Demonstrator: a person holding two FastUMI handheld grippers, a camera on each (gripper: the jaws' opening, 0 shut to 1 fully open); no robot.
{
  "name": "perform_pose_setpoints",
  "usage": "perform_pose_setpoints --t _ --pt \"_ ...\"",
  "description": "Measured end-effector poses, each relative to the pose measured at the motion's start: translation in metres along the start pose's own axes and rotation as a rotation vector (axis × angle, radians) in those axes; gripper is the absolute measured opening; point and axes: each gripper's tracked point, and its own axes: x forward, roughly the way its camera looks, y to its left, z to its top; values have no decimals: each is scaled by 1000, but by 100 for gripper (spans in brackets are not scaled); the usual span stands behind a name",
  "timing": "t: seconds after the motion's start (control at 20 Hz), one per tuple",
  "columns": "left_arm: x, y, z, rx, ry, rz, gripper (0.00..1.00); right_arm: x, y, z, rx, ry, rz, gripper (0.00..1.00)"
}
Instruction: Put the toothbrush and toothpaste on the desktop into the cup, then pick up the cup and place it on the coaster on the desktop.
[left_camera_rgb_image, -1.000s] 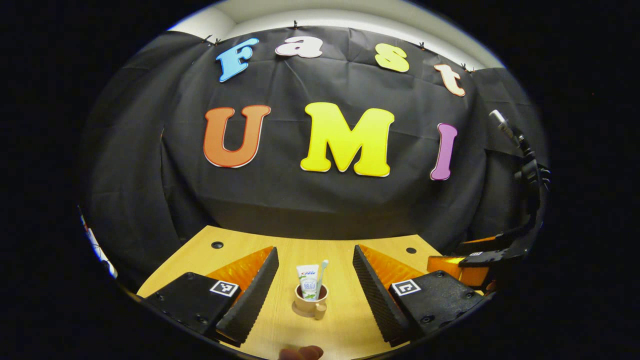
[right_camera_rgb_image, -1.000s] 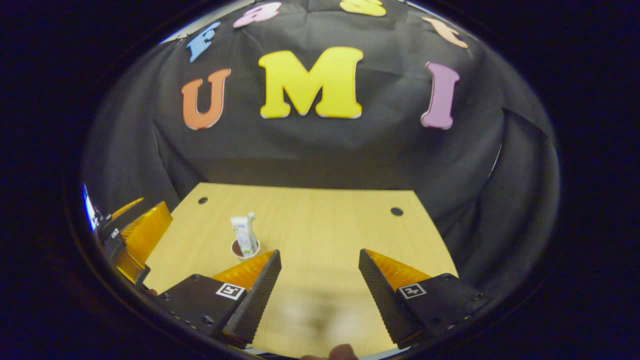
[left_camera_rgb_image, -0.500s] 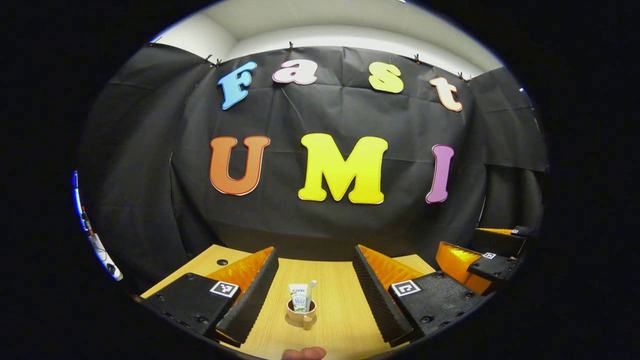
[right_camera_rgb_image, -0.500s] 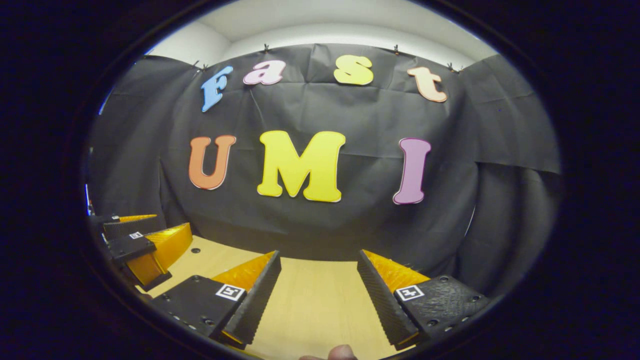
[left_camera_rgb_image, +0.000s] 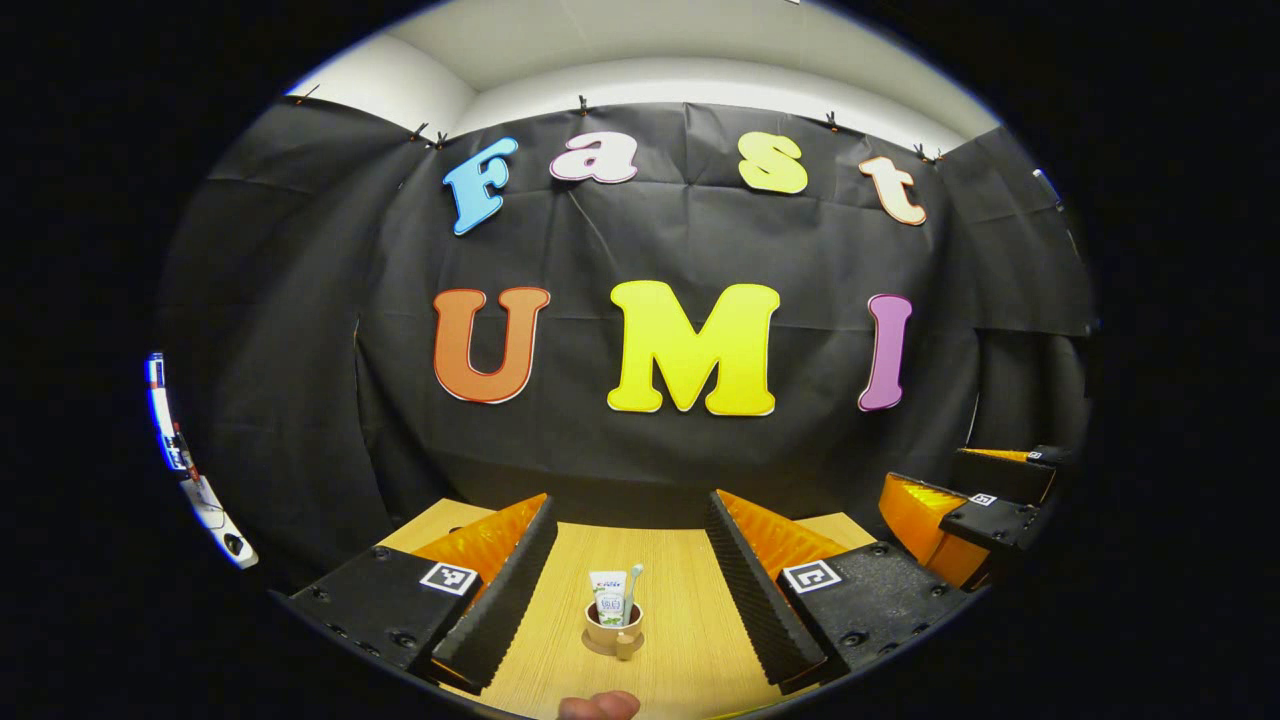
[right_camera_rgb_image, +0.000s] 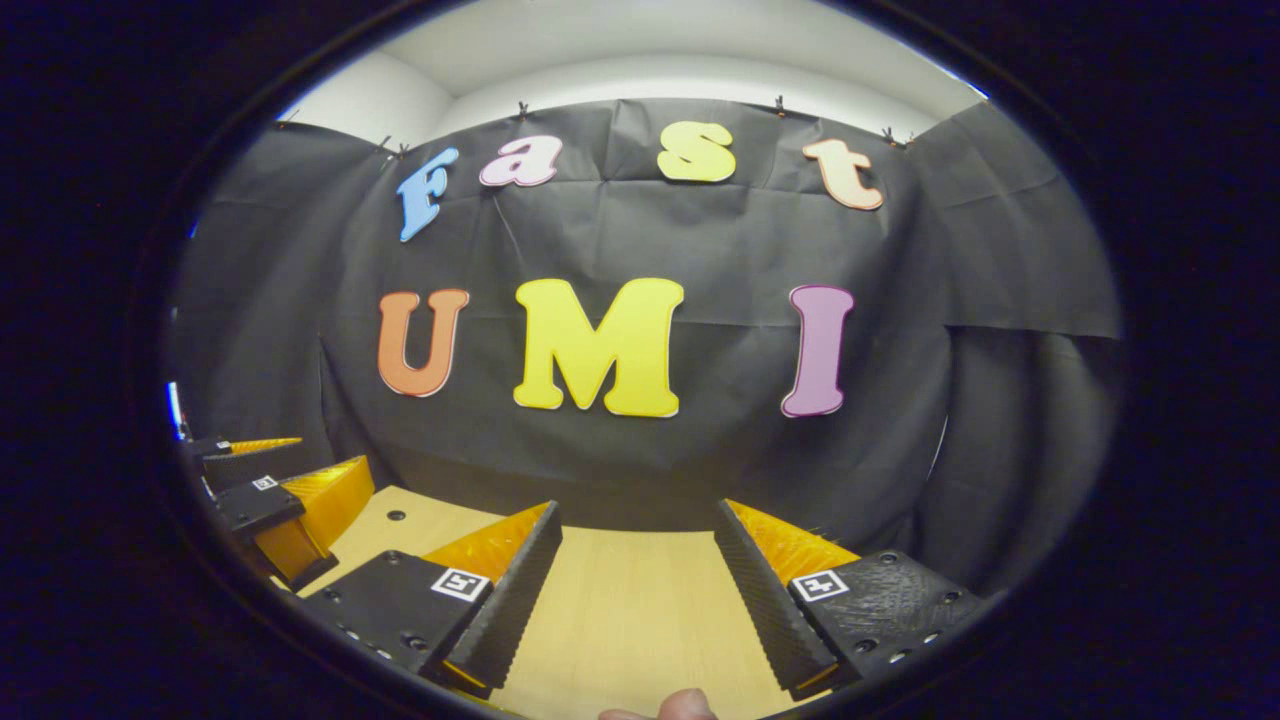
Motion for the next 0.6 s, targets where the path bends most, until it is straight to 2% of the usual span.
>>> perform_pose_setpoints --t 0.6 --pt "-2 8 2 7 1 14 95 -2 11 13 10 -39 20 94"
